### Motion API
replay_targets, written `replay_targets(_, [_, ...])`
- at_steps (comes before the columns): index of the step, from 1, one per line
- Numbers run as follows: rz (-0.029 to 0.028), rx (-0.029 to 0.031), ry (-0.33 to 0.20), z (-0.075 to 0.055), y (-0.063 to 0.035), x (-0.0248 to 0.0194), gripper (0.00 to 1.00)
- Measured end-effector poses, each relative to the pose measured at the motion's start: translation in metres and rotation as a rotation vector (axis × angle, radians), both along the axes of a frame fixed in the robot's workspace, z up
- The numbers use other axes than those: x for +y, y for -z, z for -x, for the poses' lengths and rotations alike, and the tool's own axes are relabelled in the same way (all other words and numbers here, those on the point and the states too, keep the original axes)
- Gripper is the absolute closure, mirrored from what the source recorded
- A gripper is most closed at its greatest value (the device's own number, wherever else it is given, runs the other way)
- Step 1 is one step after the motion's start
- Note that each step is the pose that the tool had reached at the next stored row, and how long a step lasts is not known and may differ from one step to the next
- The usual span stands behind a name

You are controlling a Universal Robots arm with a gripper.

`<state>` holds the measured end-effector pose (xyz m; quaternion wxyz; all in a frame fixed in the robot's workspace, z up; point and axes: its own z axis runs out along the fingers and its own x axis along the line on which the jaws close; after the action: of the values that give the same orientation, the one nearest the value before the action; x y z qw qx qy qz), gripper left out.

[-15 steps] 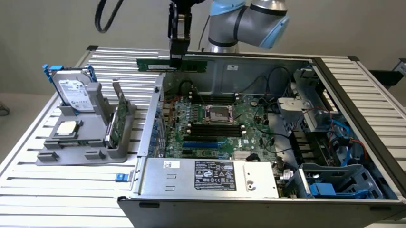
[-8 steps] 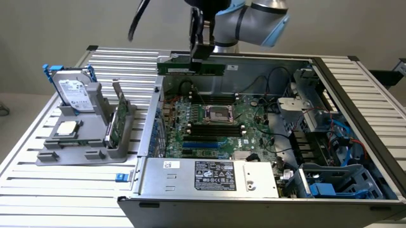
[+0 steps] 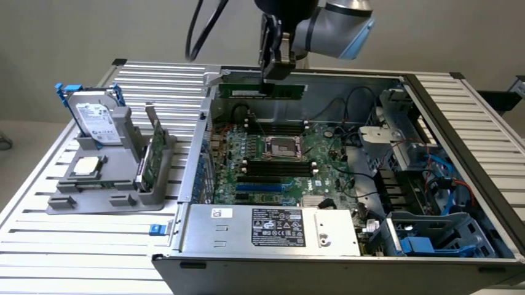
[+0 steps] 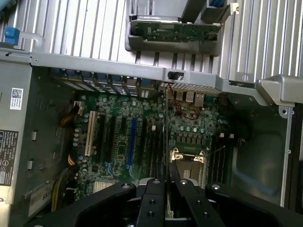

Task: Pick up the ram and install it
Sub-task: 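Pick up the ram and move it above insertion slot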

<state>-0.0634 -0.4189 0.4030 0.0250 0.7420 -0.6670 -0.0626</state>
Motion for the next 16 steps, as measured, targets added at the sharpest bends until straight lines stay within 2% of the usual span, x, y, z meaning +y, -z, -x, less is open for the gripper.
replay_targets(1, [-0.0012, -0.0002, 0.000, -0.001, 0.0006, 0.0009, 0.86])
replay_targets(3, [-0.0018, -0.0011, 0.000, -0.001, 0.0017, 0.0054, 0.86])
replay_targets(6, [-0.0019, -0.0047, 0.000, -0.002, 0.0029, 0.0171, 0.86])
replay_targets(8, [-0.0019, -0.0086, 0.000, -0.002, 0.0034, 0.0259, 0.86])
replay_targets(9, [-0.0020, -0.0109, 0.000, -0.003, 0.0036, 0.0290, 0.86])
replay_targets(11, [-0.0022, -0.0147, 0.000, -0.004, 0.0040, 0.0316, 0.86])
replay_targets(16, [-0.0036, -0.0190, 0.002, -0.010, 0.0052, 0.0337, 0.86])
